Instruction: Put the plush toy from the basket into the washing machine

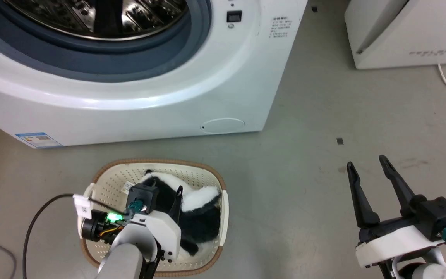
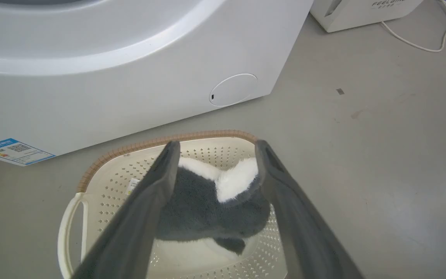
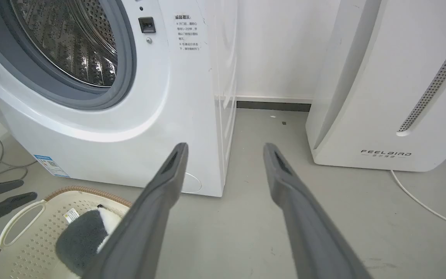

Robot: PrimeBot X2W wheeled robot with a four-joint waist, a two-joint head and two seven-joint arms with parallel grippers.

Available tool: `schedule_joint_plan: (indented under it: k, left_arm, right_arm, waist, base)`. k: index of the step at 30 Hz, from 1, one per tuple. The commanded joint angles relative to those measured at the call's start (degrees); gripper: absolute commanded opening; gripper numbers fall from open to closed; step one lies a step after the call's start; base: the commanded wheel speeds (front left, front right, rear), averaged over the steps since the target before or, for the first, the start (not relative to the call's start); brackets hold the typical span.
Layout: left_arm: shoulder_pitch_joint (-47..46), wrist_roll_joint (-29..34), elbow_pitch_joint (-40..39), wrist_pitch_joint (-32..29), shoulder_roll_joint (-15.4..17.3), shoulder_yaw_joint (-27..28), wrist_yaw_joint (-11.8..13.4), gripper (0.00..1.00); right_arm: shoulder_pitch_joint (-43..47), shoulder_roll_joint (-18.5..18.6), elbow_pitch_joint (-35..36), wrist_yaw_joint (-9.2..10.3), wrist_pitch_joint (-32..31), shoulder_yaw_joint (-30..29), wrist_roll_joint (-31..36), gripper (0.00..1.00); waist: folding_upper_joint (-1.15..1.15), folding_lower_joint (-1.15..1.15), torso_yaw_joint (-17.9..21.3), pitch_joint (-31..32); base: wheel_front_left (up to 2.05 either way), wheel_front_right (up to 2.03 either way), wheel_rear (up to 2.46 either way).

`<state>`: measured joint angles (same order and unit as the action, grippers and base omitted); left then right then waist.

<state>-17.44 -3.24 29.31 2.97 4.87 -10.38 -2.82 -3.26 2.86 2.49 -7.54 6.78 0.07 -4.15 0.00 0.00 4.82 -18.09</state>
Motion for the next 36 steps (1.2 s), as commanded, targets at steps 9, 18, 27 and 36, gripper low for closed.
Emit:
schedule_joint_plan:
  k: [9, 18, 27, 36]
  left_arm:
    - [-7.7, 1.3, 9.73, -3.03, 2.58, -4.98, -0.96, 1.0]
    - [-13.22, 1.99, 16.27, -6.33, 4.76, -9.49, -1.76, 1.0]
    - [-18.56, 0.09, 21.73, -7.23, 6.61, -14.63, -2.35, 1.0]
    - [-24.83, -1.21, 26.6, -5.79, 9.49, -20.16, -2.91, 1.0]
  right_arm:
    - [-2.56, 0.0, 0.89, 0.03, 1.62, 0.46, -2.11, 1.0]
    - [-3.9, 0.0, 1.43, 0.03, 2.7, 0.93, -3.84, 1.0]
    - [-5.29, 0.01, 1.75, 0.04, 3.77, 1.46, -5.91, 1.0]
    - [-6.81, 0.01, 2.01, 0.04, 4.85, 1.96, -7.88, 1.0]
  waist:
    - [0.0, 0.0, 2.42, -6.01]
    - [0.0, 0.0, 4.62, -11.14]
    - [0.0, 0.0, 6.52, -16.27]
    - [0.0, 0.0, 8.22, -21.53]
  base:
    - [0.0, 0.0, 0.0]
    - [0.0, 0.0, 0.0]
    - [0.0, 0.0, 0.0]
    - [0.0, 0.0, 0.0]
